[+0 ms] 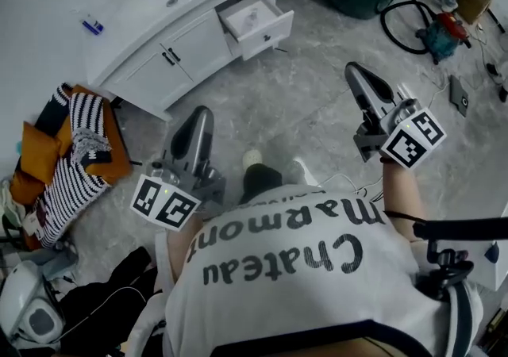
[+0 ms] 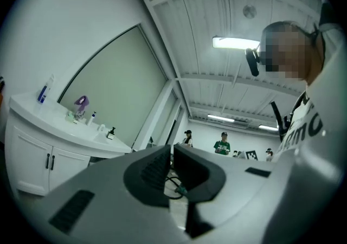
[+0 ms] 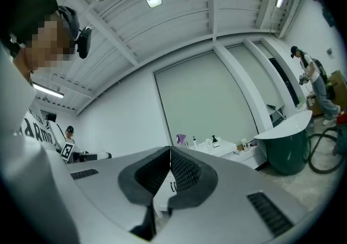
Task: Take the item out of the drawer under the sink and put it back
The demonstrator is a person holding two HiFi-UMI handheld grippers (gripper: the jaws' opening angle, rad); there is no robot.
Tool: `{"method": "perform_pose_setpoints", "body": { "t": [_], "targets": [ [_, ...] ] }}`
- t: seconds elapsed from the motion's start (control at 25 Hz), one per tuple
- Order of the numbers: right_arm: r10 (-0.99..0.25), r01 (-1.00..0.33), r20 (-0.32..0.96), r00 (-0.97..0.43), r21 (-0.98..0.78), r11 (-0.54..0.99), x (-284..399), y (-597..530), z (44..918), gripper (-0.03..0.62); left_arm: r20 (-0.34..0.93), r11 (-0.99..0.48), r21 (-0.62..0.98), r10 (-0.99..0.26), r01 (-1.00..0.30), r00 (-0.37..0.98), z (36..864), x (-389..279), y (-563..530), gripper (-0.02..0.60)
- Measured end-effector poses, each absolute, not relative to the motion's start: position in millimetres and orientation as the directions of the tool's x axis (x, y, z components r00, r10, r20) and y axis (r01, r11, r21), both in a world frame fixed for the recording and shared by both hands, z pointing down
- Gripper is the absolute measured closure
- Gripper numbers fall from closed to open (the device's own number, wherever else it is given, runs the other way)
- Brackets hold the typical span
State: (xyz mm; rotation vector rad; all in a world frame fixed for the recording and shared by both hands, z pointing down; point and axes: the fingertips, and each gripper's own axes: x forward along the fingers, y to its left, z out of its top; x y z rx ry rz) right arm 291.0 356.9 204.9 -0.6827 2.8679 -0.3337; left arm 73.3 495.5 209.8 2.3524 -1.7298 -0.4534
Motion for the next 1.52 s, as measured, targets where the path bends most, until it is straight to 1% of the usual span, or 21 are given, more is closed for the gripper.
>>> {"method": "perform_pose_setpoints", "body": {
  "t": [0.08,0.16,0.32,0.44,0.56,0.76,1.0,1.2,1.36,1.52],
  "targets": [
    [-0.483,-0.454,-0.074,-0.873,-0.241,0.858,268,345,207,0.582,-0.125,-0.326,0.355,-0.945,-0.876,0.302,211,50,477,0.561],
    [-0.497,-0.474,-0.043,-0.867,-0.235,0.848,245,332,210,0.582,-0.107,-0.323,0.346,-0.946,-0.881,0.305,214,25,455,0.568],
    [-0.514,-0.479,-0.075,-0.855,-0.270,0.835,220,309,216,0.582,-0.047,-0.302,0.230,-0.953,-0.925,0.299,228,-1,419,0.569],
    [-0.534,-0.493,-0.096,-0.840,-0.278,0.824,203,294,216,0.582,-0.020,-0.344,0.176,-0.938,-0.922,0.346,230,-15,397,0.569],
    [-0.551,-0.514,-0.078,-0.831,-0.275,0.813,182,278,220,0.582,-0.013,-0.392,0.182,-0.918,-0.902,0.397,230,-35,374,0.569],
    [-0.593,-0.543,-0.066,-0.802,-0.333,0.771,154,247,222,0.582,0.011,-0.419,0.171,-0.904,-0.892,0.427,229,-70,334,0.569],
    [-0.627,-0.592,-0.018,-0.779,-0.310,0.744,102,216,223,0.582,0.016,-0.440,0.203,-0.892,-0.875,0.452,231,-129,295,0.569],
    [-0.642,-0.604,-0.018,-0.766,-0.321,0.730,96,211,218,0.582,0.013,-0.448,0.200,-0.888,-0.871,0.460,223,-141,286,0.569],
    [-0.639,-0.597,-0.019,-0.769,-0.338,0.728,94,211,221,0.582,0.030,-0.442,0.186,-0.890,-0.878,0.454,224,-143,284,0.569],
    [-0.629,-0.593,-0.003,-0.777,-0.334,0.733,77,210,227,0.582,0.055,-0.422,0.205,-0.896,-0.883,0.440,235,-156,284,0.569]
  ]
}}
